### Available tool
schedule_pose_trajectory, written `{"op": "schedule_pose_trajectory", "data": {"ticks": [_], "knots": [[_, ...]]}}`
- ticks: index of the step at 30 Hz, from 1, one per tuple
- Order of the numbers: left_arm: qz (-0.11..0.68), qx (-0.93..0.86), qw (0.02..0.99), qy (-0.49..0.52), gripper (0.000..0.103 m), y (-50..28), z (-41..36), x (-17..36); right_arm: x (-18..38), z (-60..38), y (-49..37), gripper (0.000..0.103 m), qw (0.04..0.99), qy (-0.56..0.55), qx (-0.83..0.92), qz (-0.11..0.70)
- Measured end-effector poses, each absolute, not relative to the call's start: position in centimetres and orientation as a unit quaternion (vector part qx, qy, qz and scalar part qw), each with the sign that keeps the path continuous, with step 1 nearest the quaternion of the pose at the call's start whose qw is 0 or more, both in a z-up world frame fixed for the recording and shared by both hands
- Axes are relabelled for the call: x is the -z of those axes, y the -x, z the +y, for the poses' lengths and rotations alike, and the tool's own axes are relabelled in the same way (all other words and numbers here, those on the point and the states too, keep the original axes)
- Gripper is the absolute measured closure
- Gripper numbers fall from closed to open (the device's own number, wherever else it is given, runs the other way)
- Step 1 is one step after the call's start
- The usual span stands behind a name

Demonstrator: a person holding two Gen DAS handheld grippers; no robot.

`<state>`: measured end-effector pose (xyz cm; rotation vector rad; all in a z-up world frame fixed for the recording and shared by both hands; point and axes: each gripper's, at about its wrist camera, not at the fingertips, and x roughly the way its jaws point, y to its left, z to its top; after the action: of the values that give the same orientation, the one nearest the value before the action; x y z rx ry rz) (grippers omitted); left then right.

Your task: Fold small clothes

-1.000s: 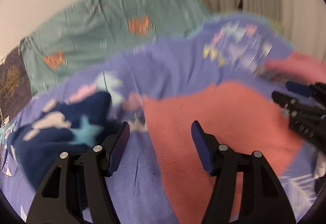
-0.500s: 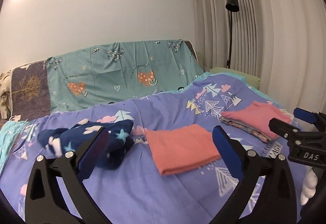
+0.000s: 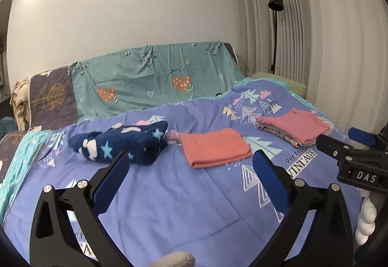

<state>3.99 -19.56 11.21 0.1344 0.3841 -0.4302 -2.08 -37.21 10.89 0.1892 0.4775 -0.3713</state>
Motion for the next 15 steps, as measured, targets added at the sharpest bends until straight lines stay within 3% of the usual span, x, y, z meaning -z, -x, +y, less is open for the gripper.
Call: {"op": "schedule_pose_trajectory", "data": {"ticks": [15], "knots": [[0.257, 0.227, 0.938, -0.048, 0.001, -0.5, -17.7, -8.7, -9.0, -35.2, 5.5, 0.002, 0.944, -0.098, 0.152, 0.276]]}}
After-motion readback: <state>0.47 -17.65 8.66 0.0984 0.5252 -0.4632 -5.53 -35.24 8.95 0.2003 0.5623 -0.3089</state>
